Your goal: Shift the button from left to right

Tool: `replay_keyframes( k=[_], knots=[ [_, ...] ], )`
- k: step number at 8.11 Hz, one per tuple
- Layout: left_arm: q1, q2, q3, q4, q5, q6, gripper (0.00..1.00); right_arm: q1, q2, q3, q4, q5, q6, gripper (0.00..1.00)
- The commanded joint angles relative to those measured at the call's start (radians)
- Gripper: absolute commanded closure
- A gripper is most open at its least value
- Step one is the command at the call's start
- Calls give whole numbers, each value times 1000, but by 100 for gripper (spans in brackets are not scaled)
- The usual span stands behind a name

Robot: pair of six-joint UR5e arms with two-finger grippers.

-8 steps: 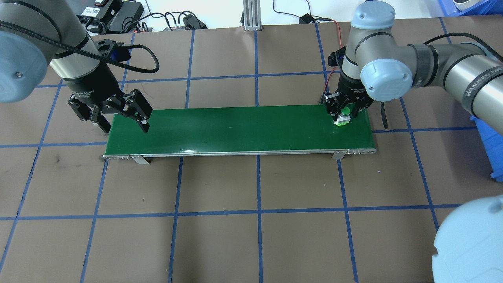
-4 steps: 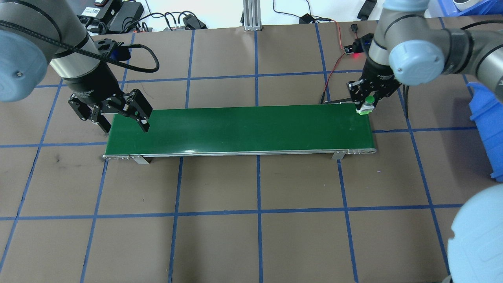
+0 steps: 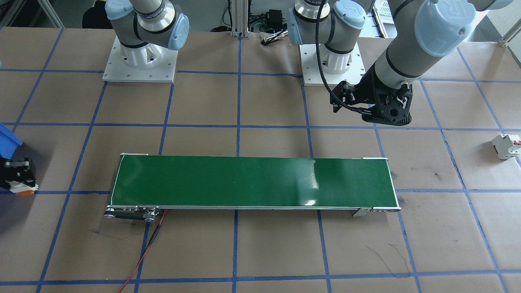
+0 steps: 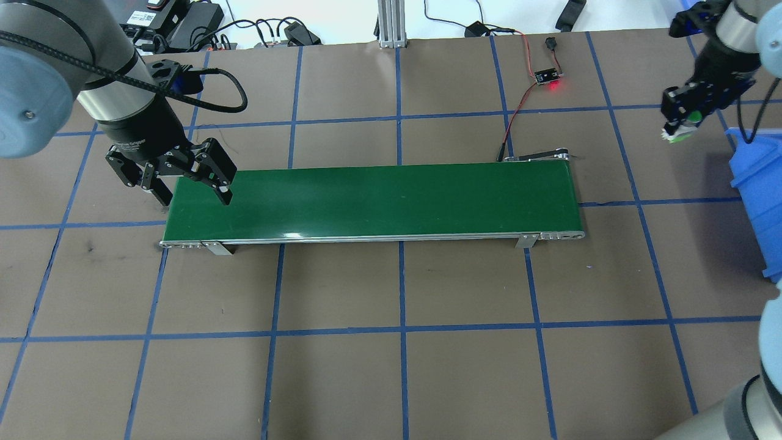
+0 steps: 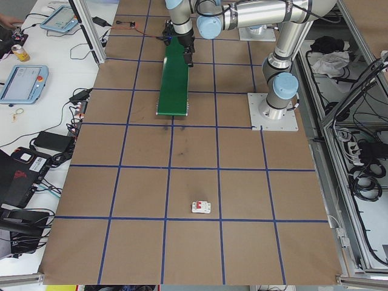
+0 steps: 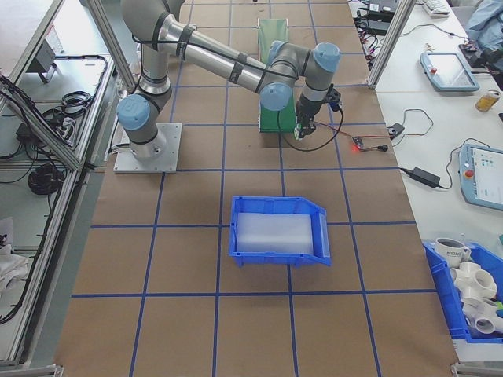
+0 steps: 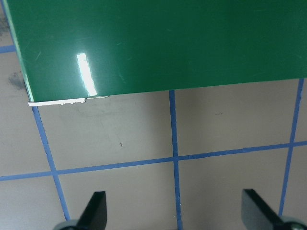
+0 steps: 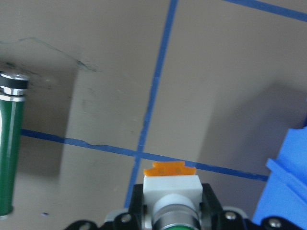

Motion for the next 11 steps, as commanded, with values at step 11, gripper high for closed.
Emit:
replay_keyframes(
  k=[11],
  knots=[
    [0, 0, -5, 0, 0, 2, 0, -428, 171, 67, -342, -4, -565, 66]
  ],
)
